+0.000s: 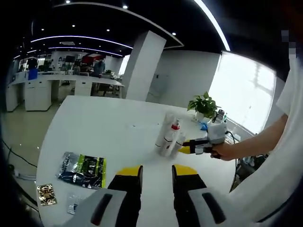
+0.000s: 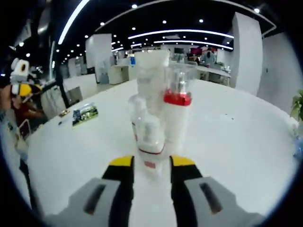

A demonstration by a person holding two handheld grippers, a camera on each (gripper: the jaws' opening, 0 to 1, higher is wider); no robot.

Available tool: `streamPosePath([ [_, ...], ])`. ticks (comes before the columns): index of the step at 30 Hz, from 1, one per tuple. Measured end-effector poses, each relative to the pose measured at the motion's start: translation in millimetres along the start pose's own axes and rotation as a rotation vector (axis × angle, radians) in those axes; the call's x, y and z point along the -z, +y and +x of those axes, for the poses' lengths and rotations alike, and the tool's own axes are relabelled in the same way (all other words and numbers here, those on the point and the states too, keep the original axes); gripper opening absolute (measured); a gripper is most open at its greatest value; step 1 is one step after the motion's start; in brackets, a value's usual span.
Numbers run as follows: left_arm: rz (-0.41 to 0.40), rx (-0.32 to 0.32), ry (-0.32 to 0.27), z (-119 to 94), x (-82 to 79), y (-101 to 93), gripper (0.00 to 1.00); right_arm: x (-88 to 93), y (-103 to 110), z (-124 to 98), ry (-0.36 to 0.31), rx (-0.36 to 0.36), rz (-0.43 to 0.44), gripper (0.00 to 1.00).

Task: Arrange the skincare products in the storage area until every visible bottle or jar stands upright without overlapping.

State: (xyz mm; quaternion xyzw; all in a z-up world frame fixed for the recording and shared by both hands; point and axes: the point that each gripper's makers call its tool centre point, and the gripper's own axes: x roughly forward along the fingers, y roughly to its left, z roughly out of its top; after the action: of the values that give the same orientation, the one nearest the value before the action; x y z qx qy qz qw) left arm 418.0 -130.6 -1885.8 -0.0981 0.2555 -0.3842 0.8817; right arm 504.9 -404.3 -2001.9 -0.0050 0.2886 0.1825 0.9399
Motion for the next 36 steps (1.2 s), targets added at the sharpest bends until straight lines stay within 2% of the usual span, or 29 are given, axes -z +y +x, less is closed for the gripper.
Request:
streamPosePath([
  [2, -0.001, 0.0, -0.003, 0, -1.2, 0.0, 0.25, 0.2, -1, 3, 0.004, 0.006, 0.041, 0.29],
  [7, 0.003, -0.003, 0.0, -1, -0.1, 0.7, 0.25, -4.2, 2, 9, 0.013, 0.018, 0.05, 0.28],
  [13, 0.003, -0.007, 0.002, -2, 2.1, 0.9, 0.25, -3.0, 7, 12, 0.028, 0.033, 0.077, 0.22],
  [19, 0.002, -0.015, -0.001, -6, 1.2, 3.5, 0.25, 1.2, 2, 14, 0.057, 0.082, 0.083, 0.19],
  [26, 0.001, -0.022, -0.005, -8, -0.1, 6.7, 0.25, 0.6, -7, 12, 0.069, 0.154, 0.03, 0.18],
  [36, 0.005, -0.031, 0.002, -12, 0.6, 11.3, 0.25, -4.4, -17, 19, 0.054, 0.226, 0.079, 0.18],
])
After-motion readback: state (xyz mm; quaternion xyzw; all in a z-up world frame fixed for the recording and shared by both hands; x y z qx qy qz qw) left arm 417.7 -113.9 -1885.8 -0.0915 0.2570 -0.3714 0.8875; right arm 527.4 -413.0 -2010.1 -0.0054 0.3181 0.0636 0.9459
